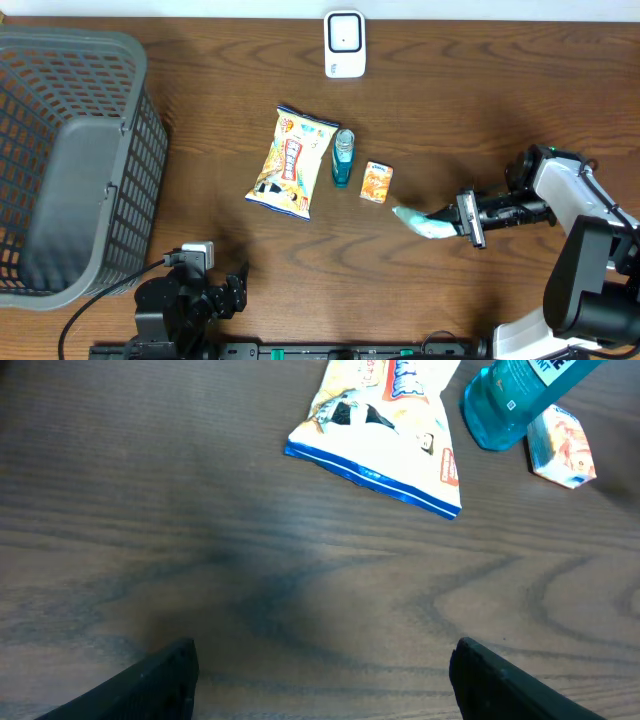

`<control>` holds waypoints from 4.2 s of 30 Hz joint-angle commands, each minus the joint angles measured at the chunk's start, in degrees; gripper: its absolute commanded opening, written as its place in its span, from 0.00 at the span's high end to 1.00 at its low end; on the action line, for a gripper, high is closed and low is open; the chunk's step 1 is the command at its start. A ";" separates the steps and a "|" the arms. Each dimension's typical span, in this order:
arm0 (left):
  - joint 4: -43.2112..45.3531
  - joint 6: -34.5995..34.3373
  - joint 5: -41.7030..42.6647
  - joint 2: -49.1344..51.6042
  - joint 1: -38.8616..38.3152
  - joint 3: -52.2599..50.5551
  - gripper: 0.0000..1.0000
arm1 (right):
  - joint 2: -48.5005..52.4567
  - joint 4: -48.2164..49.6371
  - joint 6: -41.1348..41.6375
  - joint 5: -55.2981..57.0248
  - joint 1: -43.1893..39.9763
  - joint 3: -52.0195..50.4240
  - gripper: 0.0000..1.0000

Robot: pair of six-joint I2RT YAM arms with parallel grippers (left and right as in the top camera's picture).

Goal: Scan the item barcode
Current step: 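Lift the mint-green pack and carry it toward the white scanner, then hold the mint-green pack's face in front of the scanner window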

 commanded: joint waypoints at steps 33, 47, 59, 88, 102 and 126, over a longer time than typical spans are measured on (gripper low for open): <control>-0.76 -0.33 0.72 -0.26 0.09 0.20 0.19 | -26.49 48.50 -5.09 24.26 5.81 0.15 0.99; -0.79 -0.33 0.72 -0.26 0.09 0.20 0.19 | -15.78 69.05 0.04 37.03 13.70 0.13 0.99; -0.79 -0.33 0.72 -0.26 0.09 0.20 0.20 | 7.54 84.00 7.08 34.34 19.12 16.28 0.99; -0.79 -0.33 0.72 -0.26 0.09 0.20 0.20 | 40.61 69.00 18.01 49.90 28.55 57.55 0.99; -0.79 -0.33 0.72 -0.26 0.09 0.20 0.20 | 40.61 68.24 21.11 51.56 28.41 57.55 0.99; -0.79 -0.33 0.72 -0.26 0.09 0.20 0.20 | 31.67 52.06 17.77 61.00 28.26 57.55 0.99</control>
